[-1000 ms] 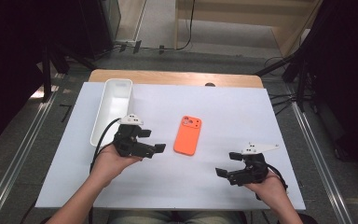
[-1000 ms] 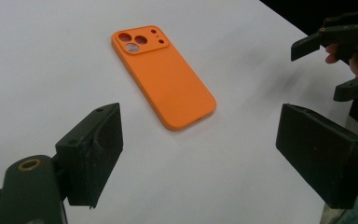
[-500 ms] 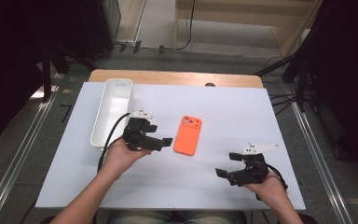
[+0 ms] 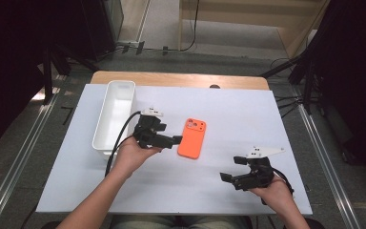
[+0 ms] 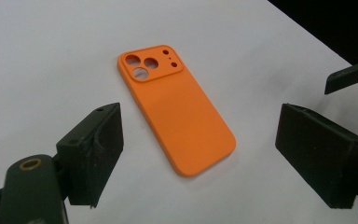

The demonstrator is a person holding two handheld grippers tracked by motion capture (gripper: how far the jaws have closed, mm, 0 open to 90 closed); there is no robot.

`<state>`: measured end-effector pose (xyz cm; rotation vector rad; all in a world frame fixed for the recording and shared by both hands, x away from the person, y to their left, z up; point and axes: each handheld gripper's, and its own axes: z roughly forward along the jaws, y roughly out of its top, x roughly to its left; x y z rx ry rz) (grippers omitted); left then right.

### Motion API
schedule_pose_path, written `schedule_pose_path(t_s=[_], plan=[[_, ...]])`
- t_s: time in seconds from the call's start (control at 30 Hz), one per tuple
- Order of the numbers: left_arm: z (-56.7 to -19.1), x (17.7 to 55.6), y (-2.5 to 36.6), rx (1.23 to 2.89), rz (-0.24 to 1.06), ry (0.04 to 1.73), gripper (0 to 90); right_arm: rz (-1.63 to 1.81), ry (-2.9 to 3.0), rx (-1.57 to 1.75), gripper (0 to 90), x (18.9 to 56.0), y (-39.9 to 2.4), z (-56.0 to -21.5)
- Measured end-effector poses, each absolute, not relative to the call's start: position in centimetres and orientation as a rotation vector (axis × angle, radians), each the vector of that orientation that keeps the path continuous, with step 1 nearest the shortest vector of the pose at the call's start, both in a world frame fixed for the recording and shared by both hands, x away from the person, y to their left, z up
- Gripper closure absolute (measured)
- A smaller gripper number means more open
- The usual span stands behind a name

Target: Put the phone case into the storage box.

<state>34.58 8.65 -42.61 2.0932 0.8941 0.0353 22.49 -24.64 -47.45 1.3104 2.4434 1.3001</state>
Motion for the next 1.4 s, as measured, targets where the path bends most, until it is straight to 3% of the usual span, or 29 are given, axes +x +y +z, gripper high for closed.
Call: schedule_pose_path(t_s=[0.63,0.77,0.87,1.4], plan=[[-43.7,36.3,6.1,2.085,0.071,0.942,14.4,1.287,2.447,1.3,9.6,22.6,-24.6,-47.6],[-44.0,36.5,5.5,2.084,0.077,0.952,11.1,1.287,2.451,1.302,9.6,22.5,-24.5,-47.5],[-44.4,36.7,5.0,2.091,0.075,0.967,0.0,1.287,2.451,1.304,9.6,22.5,-24.5,-47.5],[-45.4,36.6,2.7,2.106,0.142,1.005,0.0,1.287,2.45,1.303,9.6,22.6,-24.6,-47.6]])
